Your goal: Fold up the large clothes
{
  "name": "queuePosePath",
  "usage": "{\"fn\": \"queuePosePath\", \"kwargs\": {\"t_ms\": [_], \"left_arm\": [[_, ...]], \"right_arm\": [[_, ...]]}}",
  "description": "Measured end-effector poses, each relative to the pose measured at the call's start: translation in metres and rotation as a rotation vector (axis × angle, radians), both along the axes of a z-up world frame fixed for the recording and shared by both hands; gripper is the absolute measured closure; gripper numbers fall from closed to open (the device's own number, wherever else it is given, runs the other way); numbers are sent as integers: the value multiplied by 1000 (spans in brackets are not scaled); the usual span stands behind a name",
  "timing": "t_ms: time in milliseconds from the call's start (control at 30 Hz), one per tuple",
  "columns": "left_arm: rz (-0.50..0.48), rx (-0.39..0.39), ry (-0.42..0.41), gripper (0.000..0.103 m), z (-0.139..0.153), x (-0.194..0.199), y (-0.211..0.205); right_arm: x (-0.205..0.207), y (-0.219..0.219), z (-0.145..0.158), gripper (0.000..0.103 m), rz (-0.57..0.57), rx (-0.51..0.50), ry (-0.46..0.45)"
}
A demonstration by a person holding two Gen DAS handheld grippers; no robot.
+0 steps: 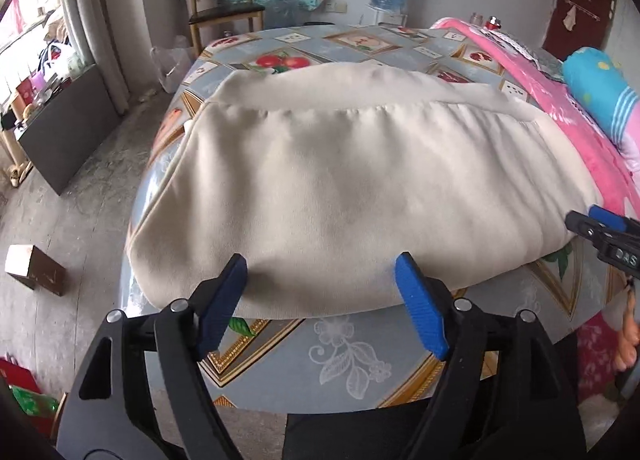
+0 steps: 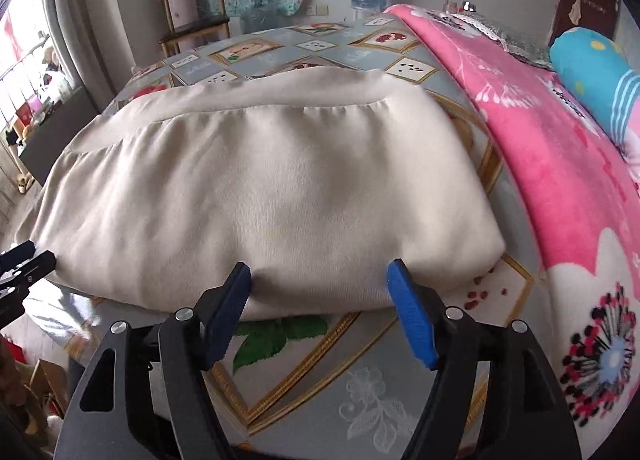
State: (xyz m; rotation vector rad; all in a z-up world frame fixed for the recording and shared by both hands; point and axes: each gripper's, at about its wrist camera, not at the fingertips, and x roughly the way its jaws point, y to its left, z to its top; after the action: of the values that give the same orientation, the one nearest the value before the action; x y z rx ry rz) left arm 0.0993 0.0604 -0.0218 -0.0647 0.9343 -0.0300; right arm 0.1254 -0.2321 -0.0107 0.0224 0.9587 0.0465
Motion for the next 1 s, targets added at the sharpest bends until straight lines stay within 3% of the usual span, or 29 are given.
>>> {"fn": "queuePosePath", "kwargs": {"t_ms": [67,133,233,400,633,767,1000], "left_arm": [[3,-7,-29,29,12,-7,-1],[1,-1,-59,22,23,-14,-4],[-8,5,-112,17,45,-29,-12],[-12,11,-164,8,67,-48,-28],[26,62,-188,8,77,-63,-50],[49,67,-174,8,75,-67,-58],[67,117,-46,8,59,-60,-70]], "right_arm": [[-11,0,13,33,11,43,-23],[-26,1,26,21,16,69,-54],[-47,3,38,14,18,85,-96],[-69,2,43,12,-5,105,-98],[-92,3,33,11,-23,61,-81],[-102,4,30,11,-18,48,-70],[-105,9,33,11,1,18,-57]]}}
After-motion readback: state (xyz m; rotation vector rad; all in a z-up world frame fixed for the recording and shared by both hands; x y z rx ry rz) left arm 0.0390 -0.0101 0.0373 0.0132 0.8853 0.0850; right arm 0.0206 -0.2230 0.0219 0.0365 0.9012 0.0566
